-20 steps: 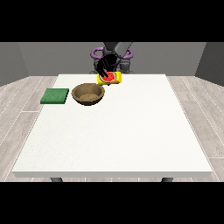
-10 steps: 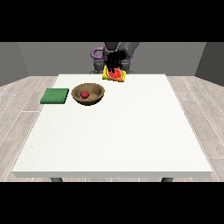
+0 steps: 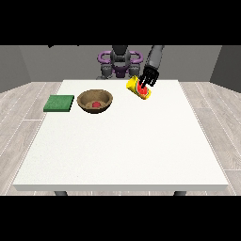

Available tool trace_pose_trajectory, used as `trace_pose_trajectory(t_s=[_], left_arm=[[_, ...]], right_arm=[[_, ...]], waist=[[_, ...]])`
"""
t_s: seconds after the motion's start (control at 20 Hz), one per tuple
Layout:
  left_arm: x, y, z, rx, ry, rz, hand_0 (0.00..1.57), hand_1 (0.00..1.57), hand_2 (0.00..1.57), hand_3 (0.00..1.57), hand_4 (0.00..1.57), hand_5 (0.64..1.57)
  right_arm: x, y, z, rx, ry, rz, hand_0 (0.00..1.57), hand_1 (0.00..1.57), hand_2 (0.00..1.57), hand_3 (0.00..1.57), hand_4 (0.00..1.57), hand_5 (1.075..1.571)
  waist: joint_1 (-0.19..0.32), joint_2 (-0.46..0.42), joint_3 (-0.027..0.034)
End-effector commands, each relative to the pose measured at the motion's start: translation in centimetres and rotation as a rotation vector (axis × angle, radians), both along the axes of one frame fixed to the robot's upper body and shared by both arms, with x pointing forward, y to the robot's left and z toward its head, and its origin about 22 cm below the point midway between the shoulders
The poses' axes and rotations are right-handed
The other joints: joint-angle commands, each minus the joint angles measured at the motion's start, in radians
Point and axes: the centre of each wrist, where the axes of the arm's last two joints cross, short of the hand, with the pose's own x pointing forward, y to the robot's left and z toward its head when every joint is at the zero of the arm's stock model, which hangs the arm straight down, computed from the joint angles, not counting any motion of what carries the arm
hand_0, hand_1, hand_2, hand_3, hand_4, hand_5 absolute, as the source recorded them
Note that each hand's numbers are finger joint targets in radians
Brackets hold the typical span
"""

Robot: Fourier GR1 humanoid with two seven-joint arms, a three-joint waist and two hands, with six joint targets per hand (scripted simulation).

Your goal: Pick the cup and pour the ball into the bowl, then pick the bowl and place it on the pad

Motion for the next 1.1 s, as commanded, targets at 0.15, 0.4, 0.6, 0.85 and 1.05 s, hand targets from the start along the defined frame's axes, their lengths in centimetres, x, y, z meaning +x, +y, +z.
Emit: trace_pose_trajectory(t_s=[0.15,0.4,0.6,0.85,1.05], left_arm=[[-1.3,2.2,1.0,-0.444,-0.138,-0.086,1.50,1.50,1.57,1.57,1.47,1.461],[-1.0,-1.6,3.2,-0.987,-0.103,-0.281,1.22,1.22,1.39,1.06,0.70,1.560],[-1.1,5.0,3.9,-1.136,-0.197,-0.468,0.33,0.33,0.00,0.00,0.25,1.569],[0.1,11.5,6.7,-1.182,-0.228,-0.575,0.00,0.00,0.00,0.00,0.00,1.553],[0.3,16.7,10.3,-1.138,-0.199,-0.584,0.00,0.00,0.00,0.00,0.00,1.537]], right_arm=[[-0.7,0.7,2.2,0.004,-0.093,-0.005,0.00,0.00,0.00,0.00,0.42,1.565],[-0.8,1.4,0.7,0.037,-0.051,-0.016,0.00,0.00,0.00,0.06,0.48,1.565],[-1.4,1.9,1.2,0.046,-0.068,-0.059,0.00,0.00,0.00,0.00,0.51,1.565],[-1.7,5.9,3.3,0.024,-0.140,-0.009,0.00,0.00,0.00,0.00,0.49,1.568],[-1.2,7.0,1.2,0.023,-0.124,-0.048,0.00,0.00,0.00,0.00,0.48,1.569]], waist=[[0.038,0.096,-0.0072],[0.102,0.104,-0.0150],[0.153,0.166,-0.0037],[0.110,0.248,0.0046],[0.114,0.295,0.0062]])
